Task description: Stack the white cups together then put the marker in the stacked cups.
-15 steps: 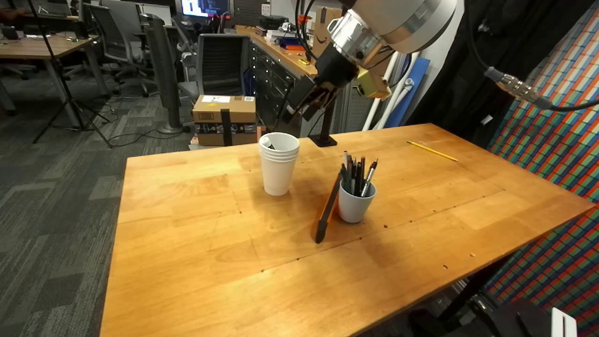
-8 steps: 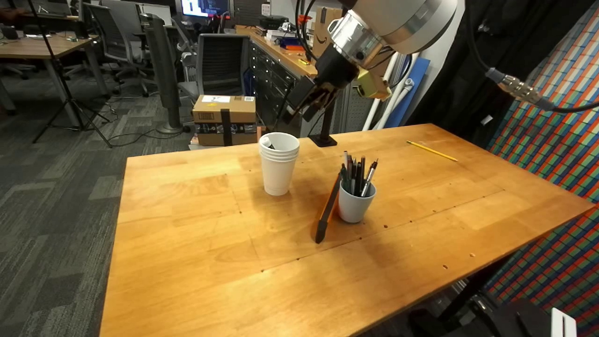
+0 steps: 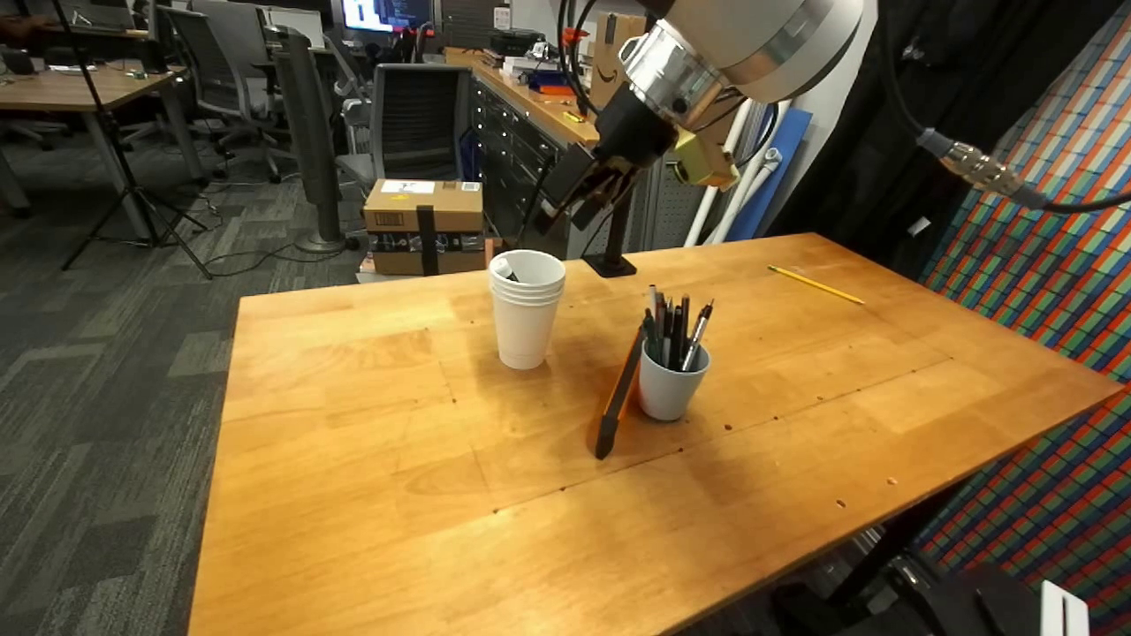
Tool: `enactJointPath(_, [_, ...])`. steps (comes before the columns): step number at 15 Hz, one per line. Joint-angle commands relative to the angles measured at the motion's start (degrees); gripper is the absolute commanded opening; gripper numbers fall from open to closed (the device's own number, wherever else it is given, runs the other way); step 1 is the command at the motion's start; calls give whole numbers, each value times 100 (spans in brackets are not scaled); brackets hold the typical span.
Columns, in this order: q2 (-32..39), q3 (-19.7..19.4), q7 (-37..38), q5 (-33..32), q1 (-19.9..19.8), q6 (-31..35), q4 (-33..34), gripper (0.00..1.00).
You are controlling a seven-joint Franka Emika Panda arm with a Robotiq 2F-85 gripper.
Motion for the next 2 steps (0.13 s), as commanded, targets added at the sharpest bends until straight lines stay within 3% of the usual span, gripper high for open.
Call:
enactJointPath(1, [0, 34, 19, -15, -32, -7, 7, 100])
enactJointPath(2, [0, 34, 19, -15, -32, -7, 7, 100])
